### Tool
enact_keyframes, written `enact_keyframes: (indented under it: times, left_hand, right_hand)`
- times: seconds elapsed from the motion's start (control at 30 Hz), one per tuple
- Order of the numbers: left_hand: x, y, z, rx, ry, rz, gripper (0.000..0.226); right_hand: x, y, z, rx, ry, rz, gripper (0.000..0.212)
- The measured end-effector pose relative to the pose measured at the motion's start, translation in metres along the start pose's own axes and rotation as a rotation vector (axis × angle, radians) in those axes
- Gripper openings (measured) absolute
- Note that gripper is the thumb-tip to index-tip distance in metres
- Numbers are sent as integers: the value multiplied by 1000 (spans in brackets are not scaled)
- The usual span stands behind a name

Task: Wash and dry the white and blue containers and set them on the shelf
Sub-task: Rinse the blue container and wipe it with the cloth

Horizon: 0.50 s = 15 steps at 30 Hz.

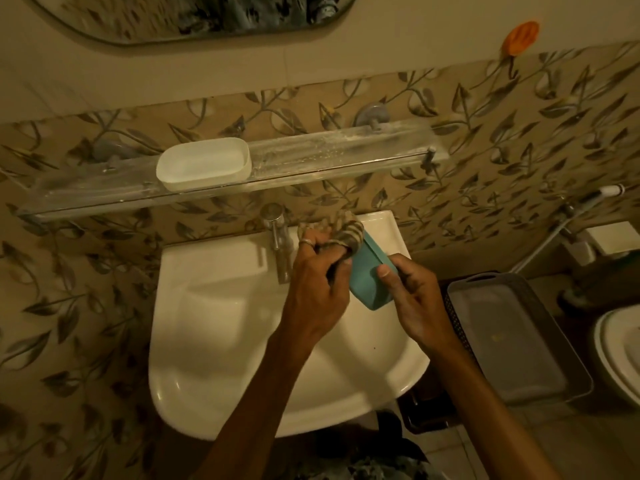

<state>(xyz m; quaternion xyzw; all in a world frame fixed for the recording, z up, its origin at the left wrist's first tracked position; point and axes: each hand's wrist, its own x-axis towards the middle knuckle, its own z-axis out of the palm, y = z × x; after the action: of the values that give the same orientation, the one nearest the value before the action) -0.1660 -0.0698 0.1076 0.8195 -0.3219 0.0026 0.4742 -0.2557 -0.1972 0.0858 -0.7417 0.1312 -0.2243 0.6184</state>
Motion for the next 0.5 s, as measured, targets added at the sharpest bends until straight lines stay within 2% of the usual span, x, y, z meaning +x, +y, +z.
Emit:
enact_keyframes:
  times: [0.1, 0.2, 0.33, 0.43, 0.5]
  left_hand:
    - [-25, 14, 19, -113, -36, 51, 21]
    - [-46, 26, 29, -188, -6, 85, 19]
    - [-31, 24, 29, -66, -6, 58, 22]
    - [2, 16, 16, 53, -38, -119, 23]
    - [22, 9, 4, -16, -68, -262, 19]
  right_hand:
    - [2, 2, -12, -3, 24, -1, 24]
    - [2, 1, -16, -14, 19, -10, 26]
    - [-4, -5, -9, -53, -57, -31, 22]
    - [-10, -10, -3, -98, -111, -65, 19]
    - [-14, -13, 1, -122, -125, -95, 19]
